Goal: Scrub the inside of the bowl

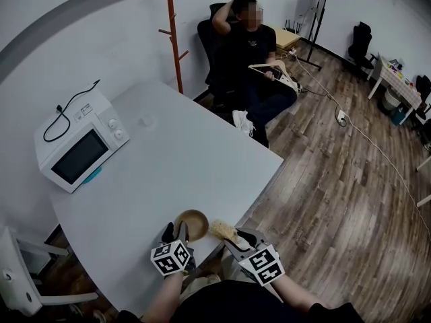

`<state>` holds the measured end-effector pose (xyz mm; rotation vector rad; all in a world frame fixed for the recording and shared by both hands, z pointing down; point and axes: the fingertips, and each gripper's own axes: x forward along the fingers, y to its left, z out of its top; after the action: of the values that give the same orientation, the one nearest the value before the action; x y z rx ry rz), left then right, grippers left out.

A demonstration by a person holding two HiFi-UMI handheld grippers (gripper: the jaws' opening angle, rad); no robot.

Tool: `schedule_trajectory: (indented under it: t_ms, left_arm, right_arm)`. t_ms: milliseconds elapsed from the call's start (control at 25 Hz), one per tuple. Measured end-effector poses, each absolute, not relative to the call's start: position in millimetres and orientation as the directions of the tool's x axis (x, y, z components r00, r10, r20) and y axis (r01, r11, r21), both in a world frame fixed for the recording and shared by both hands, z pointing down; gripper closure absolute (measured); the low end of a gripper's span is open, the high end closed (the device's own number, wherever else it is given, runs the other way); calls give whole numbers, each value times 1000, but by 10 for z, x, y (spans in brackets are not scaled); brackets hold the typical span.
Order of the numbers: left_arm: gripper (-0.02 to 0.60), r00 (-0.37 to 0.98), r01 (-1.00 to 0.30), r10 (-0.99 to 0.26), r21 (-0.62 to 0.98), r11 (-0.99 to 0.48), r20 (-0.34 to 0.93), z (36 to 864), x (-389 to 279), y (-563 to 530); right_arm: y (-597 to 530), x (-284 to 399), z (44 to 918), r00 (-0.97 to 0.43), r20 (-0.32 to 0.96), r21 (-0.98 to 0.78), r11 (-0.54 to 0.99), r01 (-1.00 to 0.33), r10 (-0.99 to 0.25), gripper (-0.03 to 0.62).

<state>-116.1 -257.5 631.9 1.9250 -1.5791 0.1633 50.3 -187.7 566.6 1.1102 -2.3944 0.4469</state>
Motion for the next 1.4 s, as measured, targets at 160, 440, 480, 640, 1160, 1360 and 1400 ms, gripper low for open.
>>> schedule_trajectory:
  t_ms: [160, 440, 480, 640, 1160, 1360, 1400]
  left_arm:
    - [410, 289, -913, -847, 394, -103, 446, 6216, -1196, -2507]
    - [491, 355, -892, -869, 403, -205, 344, 5801, -1247, -2296]
    - [523, 376, -887, -866, 399, -233, 330, 5740, -1241, -2259]
    - [554, 462, -865, -836, 357, -352, 297, 5553, -1181, -2098]
    - [563, 605, -793, -745, 301, -530, 281, 5367, -867, -1697]
    - [563, 609, -791, -739, 288, -540, 289, 5382, -694, -1539]
    - [563, 607, -793, -740, 289, -537, 290, 5383, -659, -1484]
  right_arm:
    - [-1819, 401, 5637, -576, 531, -84, 638, -766, -621, 431]
    - [-1762, 231, 5422, -563, 448, -78, 597, -798, -694, 431]
    - [-1758, 210, 5390, -557, 433, -84, 584, -808, -709, 431]
    - [-1730, 121, 5269, -529, 382, -104, 533, -840, -758, 431]
    - [-1293, 173, 4997, -491, 323, -92, 489, -867, -809, 431]
    - [-1090, 284, 4944, -490, 310, -90, 488, -868, -815, 431]
    - [-1023, 310, 4949, -491, 311, -92, 489, -868, -814, 431]
